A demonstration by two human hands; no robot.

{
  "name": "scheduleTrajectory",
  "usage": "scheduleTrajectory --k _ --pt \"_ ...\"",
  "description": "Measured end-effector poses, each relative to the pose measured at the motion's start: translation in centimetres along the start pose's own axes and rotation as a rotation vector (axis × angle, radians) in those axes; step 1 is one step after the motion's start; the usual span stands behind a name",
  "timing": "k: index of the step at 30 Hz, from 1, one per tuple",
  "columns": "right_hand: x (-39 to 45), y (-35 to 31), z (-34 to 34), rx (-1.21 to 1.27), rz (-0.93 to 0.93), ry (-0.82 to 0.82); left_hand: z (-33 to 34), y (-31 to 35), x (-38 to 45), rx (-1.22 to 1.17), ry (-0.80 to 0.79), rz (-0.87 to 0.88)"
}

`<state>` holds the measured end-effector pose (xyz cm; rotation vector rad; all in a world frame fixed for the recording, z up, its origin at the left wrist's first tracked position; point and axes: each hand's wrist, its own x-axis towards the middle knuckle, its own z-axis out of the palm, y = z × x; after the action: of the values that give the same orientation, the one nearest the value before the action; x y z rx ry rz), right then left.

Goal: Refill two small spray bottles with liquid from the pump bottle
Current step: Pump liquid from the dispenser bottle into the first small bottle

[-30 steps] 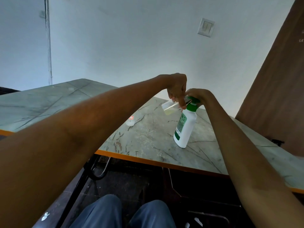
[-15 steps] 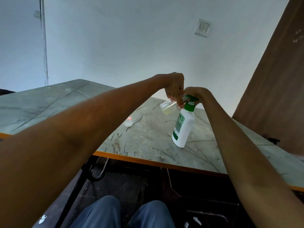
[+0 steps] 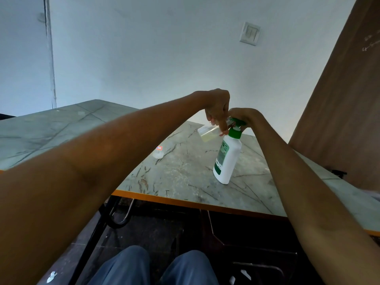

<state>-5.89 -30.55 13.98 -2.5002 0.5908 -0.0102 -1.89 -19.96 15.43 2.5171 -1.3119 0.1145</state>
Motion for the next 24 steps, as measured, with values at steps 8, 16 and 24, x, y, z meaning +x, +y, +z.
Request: scheduleTrajectory --k 8,16,24 --pt "0.4 1.0 1.0 0.156 -0.046 -0.054 0.7 -0.3 -0.1 0.020 -0.021 -0.006" --pt "1.0 0.0 0.3 -0.043 -0.020 -0.032 0.1 -0.2 -0.1 0.005 -0.012 -0.015" --pt "1.6 0.5 0.6 0.035 -0.053 -0.031 0.7 -0.5 -0.3 -0.007 0.002 -0.008"
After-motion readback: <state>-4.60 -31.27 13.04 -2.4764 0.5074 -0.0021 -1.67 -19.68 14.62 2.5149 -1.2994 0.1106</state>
